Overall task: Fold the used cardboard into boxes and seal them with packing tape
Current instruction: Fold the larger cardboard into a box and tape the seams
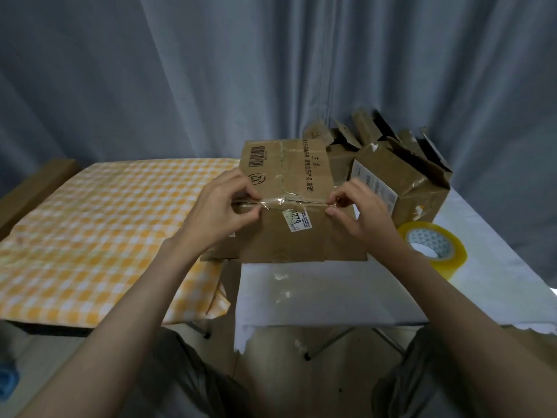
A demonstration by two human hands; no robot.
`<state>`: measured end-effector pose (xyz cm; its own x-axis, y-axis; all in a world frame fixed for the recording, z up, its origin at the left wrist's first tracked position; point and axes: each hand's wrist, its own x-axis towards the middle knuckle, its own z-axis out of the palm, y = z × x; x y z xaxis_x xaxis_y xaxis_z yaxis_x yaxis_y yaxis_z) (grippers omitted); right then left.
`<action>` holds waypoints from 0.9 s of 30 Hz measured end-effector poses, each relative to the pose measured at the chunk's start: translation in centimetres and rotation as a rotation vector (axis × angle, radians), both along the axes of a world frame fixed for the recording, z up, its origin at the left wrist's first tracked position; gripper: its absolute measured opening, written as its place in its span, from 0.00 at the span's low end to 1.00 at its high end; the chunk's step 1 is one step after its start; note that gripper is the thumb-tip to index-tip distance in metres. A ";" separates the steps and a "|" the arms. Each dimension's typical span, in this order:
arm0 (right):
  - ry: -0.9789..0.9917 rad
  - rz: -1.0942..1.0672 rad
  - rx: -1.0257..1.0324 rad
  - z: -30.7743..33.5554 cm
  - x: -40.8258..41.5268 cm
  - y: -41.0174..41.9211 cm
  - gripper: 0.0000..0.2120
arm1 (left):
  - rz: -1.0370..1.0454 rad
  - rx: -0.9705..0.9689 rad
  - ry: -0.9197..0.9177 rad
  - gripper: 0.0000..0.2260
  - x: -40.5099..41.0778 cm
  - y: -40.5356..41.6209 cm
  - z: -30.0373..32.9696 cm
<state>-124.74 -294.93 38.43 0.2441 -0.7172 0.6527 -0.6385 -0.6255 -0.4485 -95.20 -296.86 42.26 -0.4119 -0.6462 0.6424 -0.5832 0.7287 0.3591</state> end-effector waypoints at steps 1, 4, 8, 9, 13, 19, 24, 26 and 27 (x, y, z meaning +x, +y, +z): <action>0.014 -0.008 0.009 0.1 0.0 0.2 0.06 | -0.030 0.001 -0.014 0.06 -0.7 0.0 0.2; 0.031 -0.040 0.051 0.7 0.3 0.6 0.09 | -0.064 0.002 -0.038 0.12 -2.5 -0.1 0.5; 0.074 -0.093 0.056 1.9 1.1 0.7 0.07 | -0.039 -0.020 -0.010 0.15 -3.2 -0.4 0.2; 0.082 -0.110 0.058 2.1 1.2 0.7 0.08 | -0.040 -0.025 0.001 0.15 -3.1 -0.5 0.0; 0.111 -0.112 0.087 2.7 2.1 0.3 0.18 | -0.048 -0.045 0.030 0.13 -3.1 -0.7 -0.5; 0.147 -0.175 0.028 2.4 3.5 0.1 0.16 | -0.025 -0.084 0.051 0.14 -3.2 -1.1 -1.8; 0.078 -0.174 -0.032 1.9 4.2 0.5 0.11 | 0.040 -0.112 0.014 0.11 -3.4 -0.9 -2.5; 0.060 -0.147 0.001 1.9 3.8 0.4 0.09 | -0.011 -0.039 0.081 0.09 -3.2 -0.9 -2.2; 0.053 -0.125 0.024 1.9 3.3 0.4 0.08 | -0.034 0.009 0.124 0.10 -2.9 -0.9 -1.9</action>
